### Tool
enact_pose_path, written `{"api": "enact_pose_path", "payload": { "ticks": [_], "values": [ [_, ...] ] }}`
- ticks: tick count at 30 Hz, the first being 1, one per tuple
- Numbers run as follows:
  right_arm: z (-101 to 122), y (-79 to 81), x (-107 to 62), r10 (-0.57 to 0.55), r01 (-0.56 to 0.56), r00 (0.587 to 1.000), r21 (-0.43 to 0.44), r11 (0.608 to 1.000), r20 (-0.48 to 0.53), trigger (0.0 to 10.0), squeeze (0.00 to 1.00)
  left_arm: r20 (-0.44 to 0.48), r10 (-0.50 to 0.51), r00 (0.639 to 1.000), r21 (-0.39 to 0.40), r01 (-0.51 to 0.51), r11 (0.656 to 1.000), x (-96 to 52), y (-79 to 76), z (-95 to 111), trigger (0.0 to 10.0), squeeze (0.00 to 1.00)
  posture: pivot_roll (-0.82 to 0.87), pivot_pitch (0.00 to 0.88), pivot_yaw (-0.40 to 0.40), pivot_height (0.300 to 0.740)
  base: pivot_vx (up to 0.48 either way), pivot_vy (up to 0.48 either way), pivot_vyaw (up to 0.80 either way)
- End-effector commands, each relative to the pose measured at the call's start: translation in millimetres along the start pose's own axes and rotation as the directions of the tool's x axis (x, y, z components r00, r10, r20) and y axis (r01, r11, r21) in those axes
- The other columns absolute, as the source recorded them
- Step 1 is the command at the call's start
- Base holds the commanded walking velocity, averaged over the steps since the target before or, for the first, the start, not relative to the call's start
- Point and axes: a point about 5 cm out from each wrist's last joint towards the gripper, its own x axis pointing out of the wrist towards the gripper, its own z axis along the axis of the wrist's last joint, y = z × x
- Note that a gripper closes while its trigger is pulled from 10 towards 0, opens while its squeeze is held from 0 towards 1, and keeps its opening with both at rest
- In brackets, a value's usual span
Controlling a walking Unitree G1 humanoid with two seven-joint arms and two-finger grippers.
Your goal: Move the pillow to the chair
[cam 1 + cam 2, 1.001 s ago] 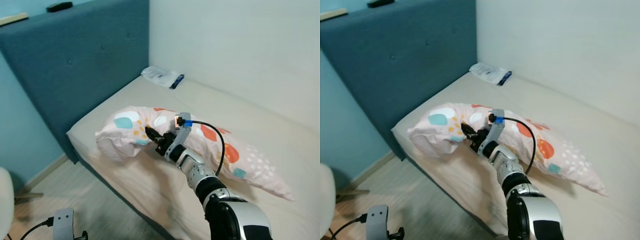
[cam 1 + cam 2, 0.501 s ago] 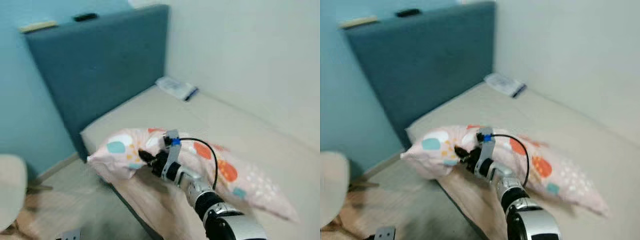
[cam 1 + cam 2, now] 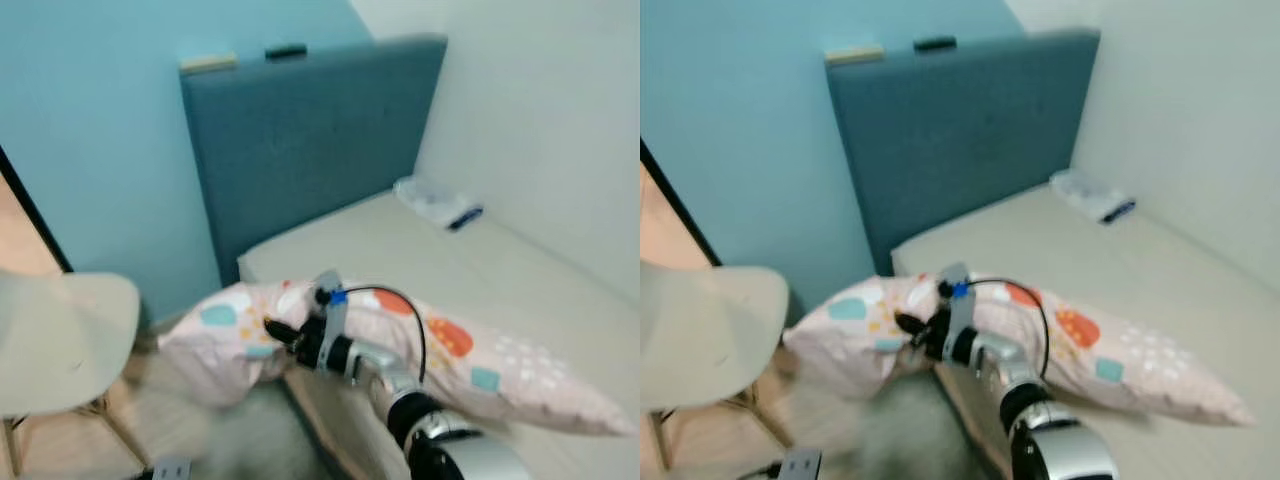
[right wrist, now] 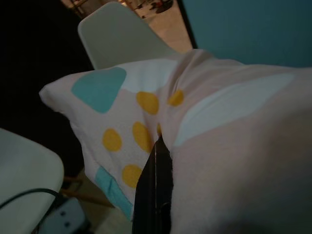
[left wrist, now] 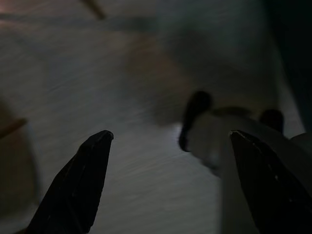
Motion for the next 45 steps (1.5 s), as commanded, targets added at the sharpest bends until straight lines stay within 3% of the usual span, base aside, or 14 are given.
{"api": "enact_pose_path", "payload": {
  "ticks": [1,8,18,33,45],
  "values": [
    [3.8,19.1,19.2,0.057,-0.056,0.998,-0.023,0.998,0.039,10.0,0.0,-0.032,-0.013,0.999,0.002,0.013,1.0,-1.6,-3.8,-8.6,10.0,0.0,-0.05,0.028,-0.051,0.74,0.0,0.0,0.8],
    [-23.4,7.5,1.6,-0.042,0.041,0.996,-0.006,0.999,-0.073,10.0,0.0,-0.041,-0.016,0.999,-0.007,0.016,1.0,-2.5,-4.7,-12.1,10.0,0.0,-0.04,0.031,-0.053,0.74,0.0,0.0,0.8],
    [-22.4,5.5,0.1,-0.065,0.066,0.997,0.012,0.998,-0.046,10.0,0.0,-0.059,-0.025,0.998,0.0,0.025,1.0,-3.8,-4.7,-17.6,10.0,0.0,-0.04,0.051,-0.049,0.74,0.0,0.0,0.8],
    [-23.0,11.9,4.7,-0.023,0.024,0.999,0.011,1.0,-0.042,10.0,0.0,-0.07,-0.039,0.997,0.003,0.039,0.999,-4.3,-3.5,-19.8,10.0,0.0,-0.04,0.053,-0.05,0.74,0.0,0.0,0.79],
    [-46.4,24.1,2.8,0.054,-0.053,0.989,0.006,0.999,-0.14,10.0,0.0,-0.068,-0.049,0.997,0.019,0.05,0.999,-3.2,-4.7,-16.0,10.0,0.0,-0.05,0.026,-0.058,0.74,0.0,0.0,0.79]
  ]
}}
